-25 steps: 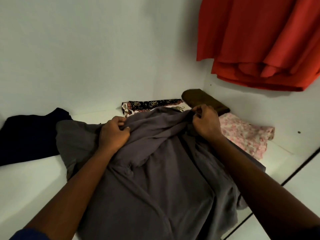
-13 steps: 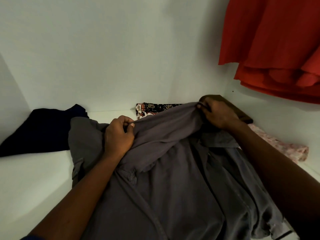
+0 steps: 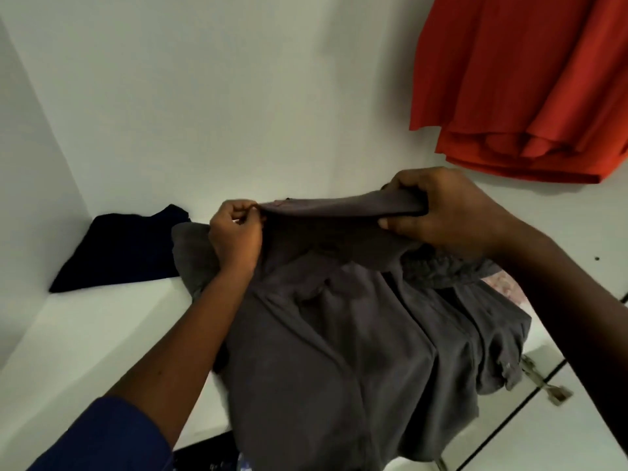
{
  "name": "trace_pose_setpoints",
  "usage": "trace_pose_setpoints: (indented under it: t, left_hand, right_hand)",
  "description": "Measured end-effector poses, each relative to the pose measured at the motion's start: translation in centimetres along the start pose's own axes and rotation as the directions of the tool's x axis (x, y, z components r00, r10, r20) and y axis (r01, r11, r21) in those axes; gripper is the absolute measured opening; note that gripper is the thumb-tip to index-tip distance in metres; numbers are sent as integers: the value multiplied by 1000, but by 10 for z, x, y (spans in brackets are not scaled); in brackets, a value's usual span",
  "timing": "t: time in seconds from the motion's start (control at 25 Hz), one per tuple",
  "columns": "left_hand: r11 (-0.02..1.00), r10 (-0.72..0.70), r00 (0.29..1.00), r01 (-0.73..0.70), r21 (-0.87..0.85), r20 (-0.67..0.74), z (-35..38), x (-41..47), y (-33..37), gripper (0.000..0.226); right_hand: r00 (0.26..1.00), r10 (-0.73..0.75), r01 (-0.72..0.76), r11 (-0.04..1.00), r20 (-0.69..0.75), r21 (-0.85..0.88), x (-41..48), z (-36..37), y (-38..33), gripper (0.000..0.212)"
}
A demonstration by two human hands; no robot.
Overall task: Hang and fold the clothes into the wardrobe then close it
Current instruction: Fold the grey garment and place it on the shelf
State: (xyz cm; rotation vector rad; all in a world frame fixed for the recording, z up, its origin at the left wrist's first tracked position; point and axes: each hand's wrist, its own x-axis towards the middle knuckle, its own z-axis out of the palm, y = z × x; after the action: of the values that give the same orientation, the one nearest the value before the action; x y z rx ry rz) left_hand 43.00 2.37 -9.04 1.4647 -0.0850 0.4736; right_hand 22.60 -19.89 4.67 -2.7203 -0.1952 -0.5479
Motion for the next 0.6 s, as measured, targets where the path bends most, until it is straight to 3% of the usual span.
trace_pose_setpoints:
  t: [0.08,0.12,0.24,0.32,0.4,0.48,0.52,0.6]
  left_hand:
    - [979,-121,992,125,-160,30,-16,-5,13,16]
    - [961,-180,983,185,-204,45,-23,-9,17,17]
    - [931,-296,952,304,-200,73,-50,-25,18,24]
    - [878,-368,922,388,-280,120,-67,-35,14,26]
    - [829,-439,887,462,-314,147,-79,-42,9,21]
    - [813,-487,858,513,-276,160,-89,-47,7,18]
    - [808,-503,847,532,-253,172,-93,-49,5,19]
    - [804,-528,826,561,-197,198,-97,-50,3,16]
  right_hand:
    - [994,-37,30,997,102,69,-26,9,-41,23]
    - [985,-56,53,998,161,21,-40,17,-59,25]
    - [929,-53,185,924,367,-335,-83,63,-106,36]
    - [863,-41,298,845,503,-443,-112,104,-124,44]
    - [789,21,273,883,614,-381,-131,131,-127,46]
    - [697,67,73,984,714,-164,-135,137,-121,40]
    - [700,41,-35,999,713,-23,-131,136,-115,34]
    - [851,79,-204,961,519,188,-109,135,-94,39]
